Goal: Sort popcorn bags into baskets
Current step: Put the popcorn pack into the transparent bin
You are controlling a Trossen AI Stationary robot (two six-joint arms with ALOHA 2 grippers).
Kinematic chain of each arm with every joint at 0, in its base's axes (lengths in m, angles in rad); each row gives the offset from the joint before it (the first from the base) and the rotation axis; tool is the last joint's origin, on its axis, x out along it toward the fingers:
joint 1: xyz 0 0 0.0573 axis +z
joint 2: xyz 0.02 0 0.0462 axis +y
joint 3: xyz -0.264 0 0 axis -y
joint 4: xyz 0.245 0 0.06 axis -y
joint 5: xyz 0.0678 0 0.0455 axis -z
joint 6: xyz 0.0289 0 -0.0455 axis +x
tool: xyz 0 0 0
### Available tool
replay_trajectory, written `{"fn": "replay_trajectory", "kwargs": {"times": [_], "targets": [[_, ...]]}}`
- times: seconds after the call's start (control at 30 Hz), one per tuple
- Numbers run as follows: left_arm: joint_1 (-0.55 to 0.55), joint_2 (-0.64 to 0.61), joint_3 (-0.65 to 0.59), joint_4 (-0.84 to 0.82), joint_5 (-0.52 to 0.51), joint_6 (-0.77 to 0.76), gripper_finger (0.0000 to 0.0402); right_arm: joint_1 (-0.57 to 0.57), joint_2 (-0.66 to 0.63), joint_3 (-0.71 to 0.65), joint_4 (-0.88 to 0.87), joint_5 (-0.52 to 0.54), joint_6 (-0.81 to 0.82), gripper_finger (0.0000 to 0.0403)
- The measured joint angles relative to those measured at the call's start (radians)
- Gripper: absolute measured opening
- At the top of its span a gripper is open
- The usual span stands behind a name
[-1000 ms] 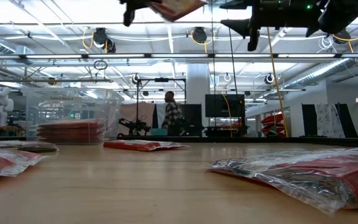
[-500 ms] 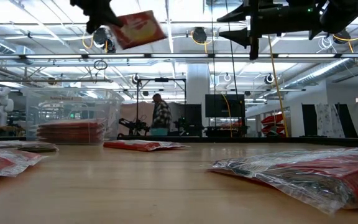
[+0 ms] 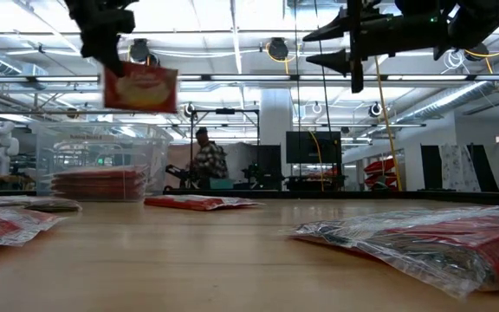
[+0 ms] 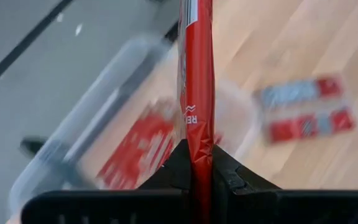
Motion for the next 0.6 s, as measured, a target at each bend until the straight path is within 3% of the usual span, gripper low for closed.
{"fn": "replay_trajectory", "kwargs": {"times": [0.17,0.47,0.6], "targets": [[0.031,0.0,0.0,-0.127,-0.082,0.072,0.0023,0.0,0.0,0.0,-0.02,0.002,0.02,0.0171],[0.056,0.03,0.0,-0.178,-0.084,0.296,0.0018,0.0,0.0,0.0,-0.014,0.057,0.025,0.0171],[0.055,0.088,0.0,-0.192,-0.079,0.381,0.0036,0.0,0.0,0.0,-0.014,0.055,0.025,0.0171]]}}
